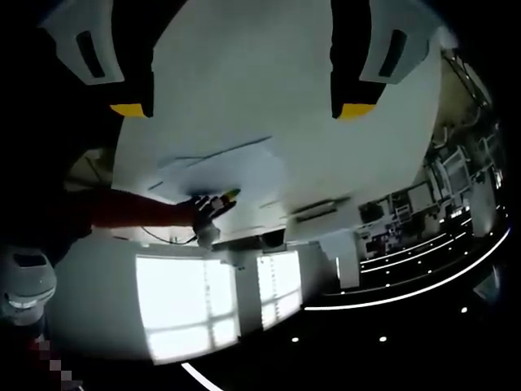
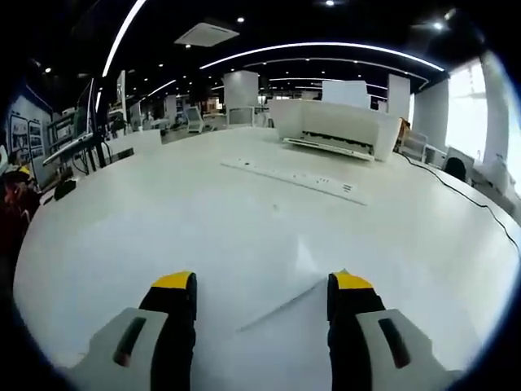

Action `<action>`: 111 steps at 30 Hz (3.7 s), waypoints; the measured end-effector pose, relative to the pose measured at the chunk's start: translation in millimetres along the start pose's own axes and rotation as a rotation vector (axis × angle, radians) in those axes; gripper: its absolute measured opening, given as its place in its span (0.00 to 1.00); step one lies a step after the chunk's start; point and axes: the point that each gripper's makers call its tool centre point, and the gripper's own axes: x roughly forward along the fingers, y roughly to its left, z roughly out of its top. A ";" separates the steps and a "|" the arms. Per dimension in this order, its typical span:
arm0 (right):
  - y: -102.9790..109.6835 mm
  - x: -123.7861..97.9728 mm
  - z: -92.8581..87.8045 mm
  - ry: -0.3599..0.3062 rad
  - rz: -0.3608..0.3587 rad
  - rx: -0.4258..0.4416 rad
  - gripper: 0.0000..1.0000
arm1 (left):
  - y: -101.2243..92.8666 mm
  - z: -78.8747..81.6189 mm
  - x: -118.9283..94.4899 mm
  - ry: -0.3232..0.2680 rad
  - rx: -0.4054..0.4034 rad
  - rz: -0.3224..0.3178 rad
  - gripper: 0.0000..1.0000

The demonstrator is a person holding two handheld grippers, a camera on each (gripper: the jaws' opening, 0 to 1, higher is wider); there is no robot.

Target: Organize the stack of printing papers by aligning and flattening the scattered papers on the table

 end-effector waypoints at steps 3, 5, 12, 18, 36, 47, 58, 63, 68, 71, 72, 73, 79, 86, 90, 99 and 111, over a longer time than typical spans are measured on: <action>0.5 -0.1 -0.1 -0.003 0.002 -0.003 0.59 | -0.6 -0.3 -0.1 0.000 0.000 -0.002 0.92; 2.1 -0.2 0.2 -0.003 0.008 -0.008 0.56 | -0.5 -0.8 -0.1 0.000 0.000 -0.002 0.92; 4.9 1.4 0.2 -0.004 0.015 -0.011 0.54 | -0.6 -1.0 -0.7 -0.002 -0.001 -0.002 0.92; 7.5 2.1 1.0 -0.006 0.023 -0.014 0.45 | -0.6 -2.1 -1.7 -0.002 -0.002 0.000 0.92; 19.0 2.0 2.7 0.001 0.048 -0.081 0.23 | 0.9 -0.3 -0.6 -0.002 0.002 -0.001 0.92; 30.7 -0.2 6.5 0.035 -0.018 -0.306 0.15 | 0.7 0.7 -0.4 -0.003 0.006 -0.004 0.92; 34.6 -1.8 5.6 0.034 -0.013 -0.309 0.11 | -0.2 -1.6 -0.4 -0.004 0.001 -0.005 0.91; 39.0 -1.3 5.1 0.035 -0.009 -0.313 0.08 | -0.5 -2.8 -1.0 -0.004 -0.001 -0.004 0.91; 41.8 -1.5 4.8 0.039 -0.008 -0.318 0.06 | 0.0 -3.5 -2.1 -0.005 -0.003 -0.002 0.91; 40.3 0.3 5.1 0.040 -0.004 -0.319 0.05 | -0.1 -4.6 -2.4 -0.004 -0.004 -0.002 0.91; 40.3 0.5 5.1 0.041 -0.003 -0.320 0.04 | -0.1 -4.9 -2.5 -0.004 -0.005 -0.002 0.91; 40.5 0.3 5.1 0.041 -0.003 -0.321 0.04 | -0.1 -4.9 -2.5 -0.004 -0.006 -0.003 0.91; 40.8 2.0 5.7 0.048 0.003 -0.337 0.02 | -0.6 -5.0 -3.4 -0.006 -0.006 -0.003 0.91; 40.2 2.9 5.4 0.050 0.000 -0.349 0.00 | -0.6 -5.2 -4.4 -0.007 -0.007 -0.001 0.91; 39.9 3.2 5.1 0.050 -0.001 -0.363 0.00 | -1.0 -5.2 -4.4 -0.005 -0.005 -0.001 0.91; 39.6 2.9 5.1 0.048 0.002 -0.349 0.00 | -0.7 -2.2 -4.5 -0.008 0.000 -0.001 0.91; 37.8 -4.9 16.6 0.012 0.010 -0.312 0.00 | -1.3 0.1 -3.4 -0.009 0.005 -0.004 0.91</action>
